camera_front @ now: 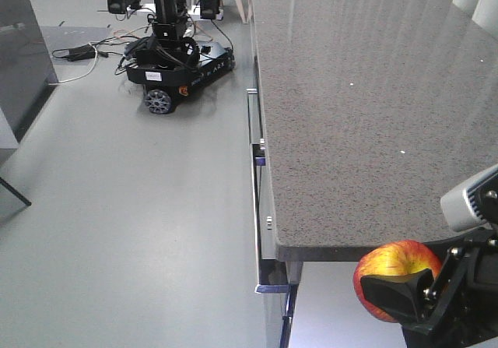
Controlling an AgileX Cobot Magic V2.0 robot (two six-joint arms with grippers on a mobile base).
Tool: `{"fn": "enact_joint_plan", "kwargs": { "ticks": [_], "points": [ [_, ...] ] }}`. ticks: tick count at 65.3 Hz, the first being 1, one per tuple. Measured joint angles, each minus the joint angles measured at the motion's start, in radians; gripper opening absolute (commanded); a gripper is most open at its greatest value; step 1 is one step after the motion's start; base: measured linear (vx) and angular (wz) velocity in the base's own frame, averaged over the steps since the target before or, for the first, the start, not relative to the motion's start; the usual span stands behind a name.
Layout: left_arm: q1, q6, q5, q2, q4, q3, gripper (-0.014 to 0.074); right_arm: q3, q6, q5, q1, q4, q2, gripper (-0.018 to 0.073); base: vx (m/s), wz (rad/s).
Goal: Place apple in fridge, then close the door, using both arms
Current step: 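Hold the apple in the right gripper beside the counter edge, then drive the base away from the counter holding the apple in the right gripper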
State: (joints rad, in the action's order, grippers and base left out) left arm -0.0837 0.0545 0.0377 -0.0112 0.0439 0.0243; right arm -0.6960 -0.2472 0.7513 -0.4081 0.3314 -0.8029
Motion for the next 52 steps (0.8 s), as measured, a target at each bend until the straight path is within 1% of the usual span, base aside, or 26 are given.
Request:
{"fn": "enact_joint_plan", "kwargs": {
  "ticks": [13,52],
  "points": [
    [0.000,0.000,0.000,0.000,0.000,0.000,-0.0006,0.000,0.000,0.001,0.000,0.000,0.000,0.0223,-0.01,0.20],
    [0.000,0.000,0.000,0.000,0.000,0.000,-0.0006,0.000,0.000,0.000,0.000,0.000,0.000,0.0223,-0.02,0.31]
  ]
}}
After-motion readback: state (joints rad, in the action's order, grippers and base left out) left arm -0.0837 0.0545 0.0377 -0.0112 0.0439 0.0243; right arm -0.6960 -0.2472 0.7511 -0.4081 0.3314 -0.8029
